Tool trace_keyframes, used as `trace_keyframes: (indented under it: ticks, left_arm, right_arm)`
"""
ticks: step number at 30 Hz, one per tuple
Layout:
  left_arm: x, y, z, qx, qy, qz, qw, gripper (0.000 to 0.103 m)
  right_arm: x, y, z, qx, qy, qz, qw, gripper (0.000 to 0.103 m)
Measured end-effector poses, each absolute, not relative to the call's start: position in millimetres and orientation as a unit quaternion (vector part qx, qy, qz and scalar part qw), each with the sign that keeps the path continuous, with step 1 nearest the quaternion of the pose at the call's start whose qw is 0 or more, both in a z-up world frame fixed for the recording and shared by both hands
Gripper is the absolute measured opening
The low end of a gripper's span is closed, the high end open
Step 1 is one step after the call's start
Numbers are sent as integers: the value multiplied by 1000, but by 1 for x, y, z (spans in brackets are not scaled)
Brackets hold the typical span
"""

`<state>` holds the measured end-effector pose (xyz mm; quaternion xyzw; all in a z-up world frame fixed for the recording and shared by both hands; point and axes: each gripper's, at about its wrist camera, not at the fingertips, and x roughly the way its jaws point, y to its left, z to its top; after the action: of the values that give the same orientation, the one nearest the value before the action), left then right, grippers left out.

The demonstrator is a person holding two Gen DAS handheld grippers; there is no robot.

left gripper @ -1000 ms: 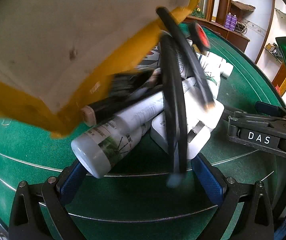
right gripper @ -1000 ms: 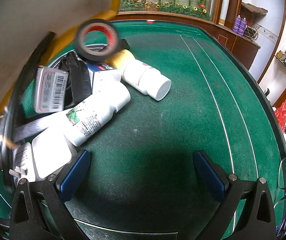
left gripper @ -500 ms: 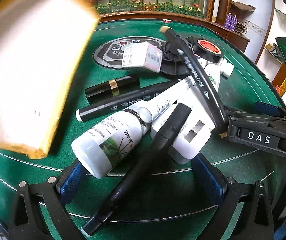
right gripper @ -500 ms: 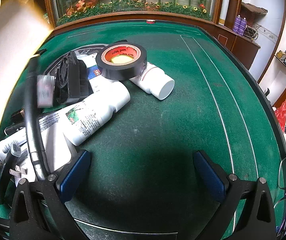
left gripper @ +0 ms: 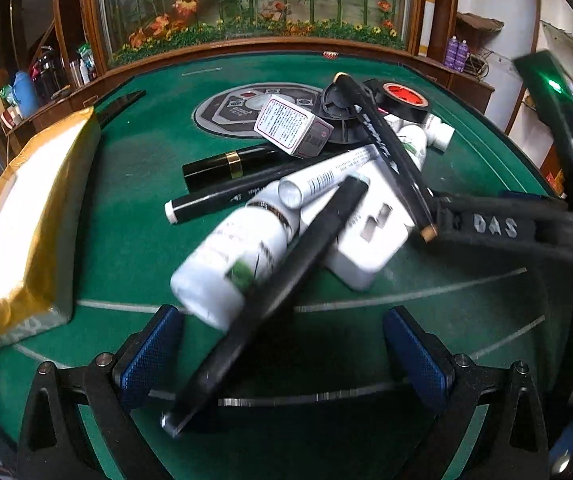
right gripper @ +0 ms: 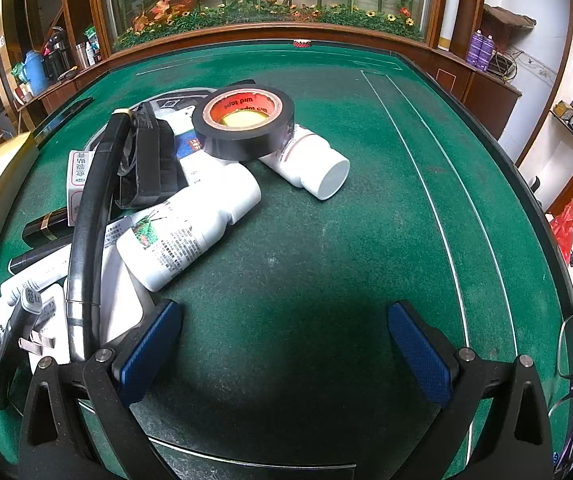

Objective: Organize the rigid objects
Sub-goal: 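Move both tools over the pile toward the black markers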

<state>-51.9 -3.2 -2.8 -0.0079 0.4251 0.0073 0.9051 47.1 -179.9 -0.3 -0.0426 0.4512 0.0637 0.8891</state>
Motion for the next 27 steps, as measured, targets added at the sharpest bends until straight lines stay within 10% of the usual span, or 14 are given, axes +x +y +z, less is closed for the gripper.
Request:
trace_keyframes:
  ticks: [27]
  left_arm:
    - [-74,15,-4,-13,400,-31,916,103]
  right_arm:
    - [46,-181,-1,-42,451,63,889,103]
